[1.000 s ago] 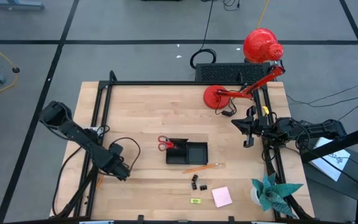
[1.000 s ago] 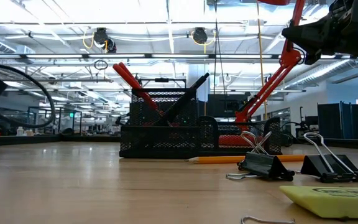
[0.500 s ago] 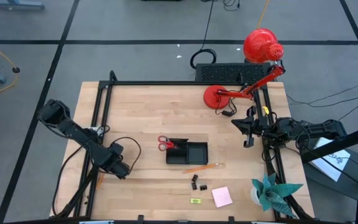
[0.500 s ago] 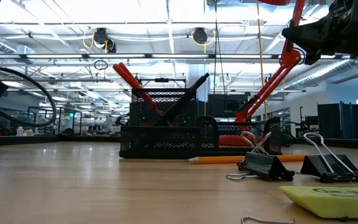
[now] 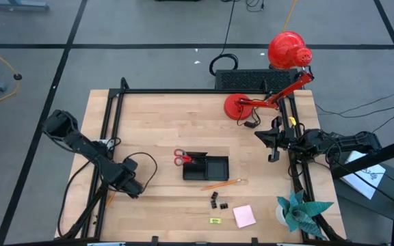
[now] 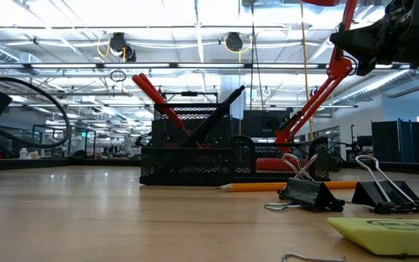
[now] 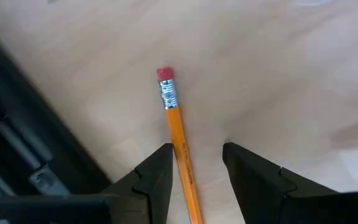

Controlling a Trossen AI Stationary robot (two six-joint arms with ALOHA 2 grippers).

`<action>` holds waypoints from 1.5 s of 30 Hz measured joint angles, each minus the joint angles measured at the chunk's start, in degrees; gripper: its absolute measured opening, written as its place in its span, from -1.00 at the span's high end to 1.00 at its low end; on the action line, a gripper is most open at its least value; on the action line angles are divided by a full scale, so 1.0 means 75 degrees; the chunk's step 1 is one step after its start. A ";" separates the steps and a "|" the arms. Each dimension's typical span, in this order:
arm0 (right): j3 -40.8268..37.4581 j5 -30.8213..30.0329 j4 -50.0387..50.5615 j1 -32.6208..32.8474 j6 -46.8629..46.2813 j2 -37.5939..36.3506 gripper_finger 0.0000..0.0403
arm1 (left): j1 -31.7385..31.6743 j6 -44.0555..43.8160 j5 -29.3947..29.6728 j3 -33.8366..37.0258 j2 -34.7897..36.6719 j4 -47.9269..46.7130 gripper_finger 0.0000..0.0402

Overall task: Pick and place office supplies into organizer
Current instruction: Put the left pencil into the top left compartment of the desk organizer

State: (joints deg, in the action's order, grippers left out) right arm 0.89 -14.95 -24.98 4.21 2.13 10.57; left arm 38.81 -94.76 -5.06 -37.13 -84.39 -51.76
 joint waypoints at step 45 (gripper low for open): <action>-0.0001 -0.0014 0.0000 0.0001 -0.0039 0.0000 0.98 | 0.1335 0.2218 0.1334 -0.1188 0.0013 0.3136 0.19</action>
State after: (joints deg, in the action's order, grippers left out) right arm 0.88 -15.05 -24.98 4.21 1.84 10.57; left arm 48.82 -78.12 4.95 -46.05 -84.30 -28.23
